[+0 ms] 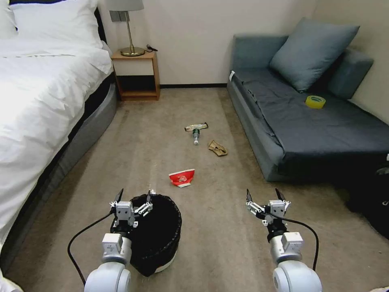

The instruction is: Pick up the trash bin, then pick up the garbage on the floor and place it into the trash bin.

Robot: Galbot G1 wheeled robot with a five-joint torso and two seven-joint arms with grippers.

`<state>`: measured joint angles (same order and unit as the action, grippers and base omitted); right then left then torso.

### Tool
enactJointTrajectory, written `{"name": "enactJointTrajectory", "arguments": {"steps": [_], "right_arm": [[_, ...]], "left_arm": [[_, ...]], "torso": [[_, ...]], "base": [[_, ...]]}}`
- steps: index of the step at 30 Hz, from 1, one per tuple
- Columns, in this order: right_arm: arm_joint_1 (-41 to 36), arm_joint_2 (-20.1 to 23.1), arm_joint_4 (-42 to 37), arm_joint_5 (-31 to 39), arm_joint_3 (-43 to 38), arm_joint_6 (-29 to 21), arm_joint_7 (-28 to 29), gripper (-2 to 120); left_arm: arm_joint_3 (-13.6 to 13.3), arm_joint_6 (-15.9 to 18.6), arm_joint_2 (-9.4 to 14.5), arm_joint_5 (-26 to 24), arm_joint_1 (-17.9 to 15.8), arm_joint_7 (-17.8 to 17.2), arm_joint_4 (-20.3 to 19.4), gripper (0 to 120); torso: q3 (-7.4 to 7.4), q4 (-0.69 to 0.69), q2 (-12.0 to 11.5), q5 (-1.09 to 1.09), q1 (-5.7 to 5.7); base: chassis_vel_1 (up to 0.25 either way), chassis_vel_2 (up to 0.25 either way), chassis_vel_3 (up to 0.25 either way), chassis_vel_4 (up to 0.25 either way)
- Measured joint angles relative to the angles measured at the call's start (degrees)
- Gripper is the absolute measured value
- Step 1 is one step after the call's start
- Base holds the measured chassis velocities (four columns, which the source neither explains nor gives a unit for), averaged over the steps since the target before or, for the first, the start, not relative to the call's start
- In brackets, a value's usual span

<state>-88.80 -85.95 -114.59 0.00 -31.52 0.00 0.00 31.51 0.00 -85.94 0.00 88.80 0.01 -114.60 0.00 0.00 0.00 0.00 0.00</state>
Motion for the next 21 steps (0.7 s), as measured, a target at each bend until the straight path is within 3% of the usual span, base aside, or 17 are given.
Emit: {"name": "enactJointTrajectory", "arguments": {"steps": [21], "right_arm": [[0.0, 0.0, 0.0, 0.0, 0.0, 0.0, 0.0, 100]], "left_arm": [[0.0, 0.0, 0.0, 0.0, 0.0, 0.0, 0.0, 100]], "torso": [[0.00, 0.00, 0.0, 0.00, 0.00]], "base": [[0.000, 0.000, 0.000, 0.000]]}}
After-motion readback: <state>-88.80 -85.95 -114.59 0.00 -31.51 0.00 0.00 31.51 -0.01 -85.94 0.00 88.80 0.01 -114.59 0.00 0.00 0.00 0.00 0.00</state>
